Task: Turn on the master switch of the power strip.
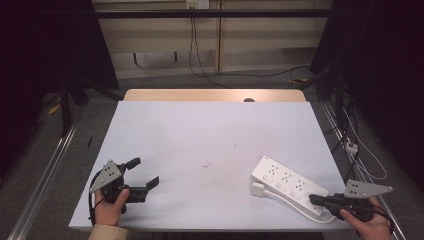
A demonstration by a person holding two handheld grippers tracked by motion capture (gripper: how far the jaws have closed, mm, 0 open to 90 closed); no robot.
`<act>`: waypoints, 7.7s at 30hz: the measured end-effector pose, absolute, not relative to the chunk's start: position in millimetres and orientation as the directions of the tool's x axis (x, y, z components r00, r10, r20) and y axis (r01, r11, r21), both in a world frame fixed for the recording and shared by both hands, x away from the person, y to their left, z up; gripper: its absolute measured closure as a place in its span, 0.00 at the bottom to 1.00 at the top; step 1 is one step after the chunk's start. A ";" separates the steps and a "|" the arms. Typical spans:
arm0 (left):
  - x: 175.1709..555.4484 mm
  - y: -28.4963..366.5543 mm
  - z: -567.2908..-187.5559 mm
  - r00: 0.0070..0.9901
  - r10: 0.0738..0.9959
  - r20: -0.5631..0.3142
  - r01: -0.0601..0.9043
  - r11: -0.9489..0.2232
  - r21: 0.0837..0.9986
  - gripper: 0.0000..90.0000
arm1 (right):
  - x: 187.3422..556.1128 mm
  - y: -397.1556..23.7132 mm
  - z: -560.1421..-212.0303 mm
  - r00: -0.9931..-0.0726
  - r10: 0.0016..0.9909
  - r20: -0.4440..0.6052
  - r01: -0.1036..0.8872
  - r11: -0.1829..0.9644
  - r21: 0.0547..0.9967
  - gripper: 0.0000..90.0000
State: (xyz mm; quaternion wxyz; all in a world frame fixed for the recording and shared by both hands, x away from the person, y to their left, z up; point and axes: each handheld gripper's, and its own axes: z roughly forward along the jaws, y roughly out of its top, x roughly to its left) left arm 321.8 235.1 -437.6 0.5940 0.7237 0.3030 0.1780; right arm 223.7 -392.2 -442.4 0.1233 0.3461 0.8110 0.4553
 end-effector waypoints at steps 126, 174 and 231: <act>320.0 236.3 -435.9 0.758 0.644 -0.109 0.225 -0.101 0.969 0.04 | 264.1 -330.2 -427.6 -0.582 0.800 0.145 0.430 0.152 0.890 0.13; 320.4 236.8 -436.3 0.760 0.639 -0.114 0.228 -0.098 0.969 0.04 | 274.3 -306.1 -427.7 -0.577 0.802 0.152 0.430 0.140 0.892 0.10; 321.1 234.4 -437.8 0.769 0.629 -0.111 0.233 -0.115 0.966 0.04 | 280.8 -280.4 -437.4 -0.575 0.803 0.158 0.422 0.126 0.898 0.09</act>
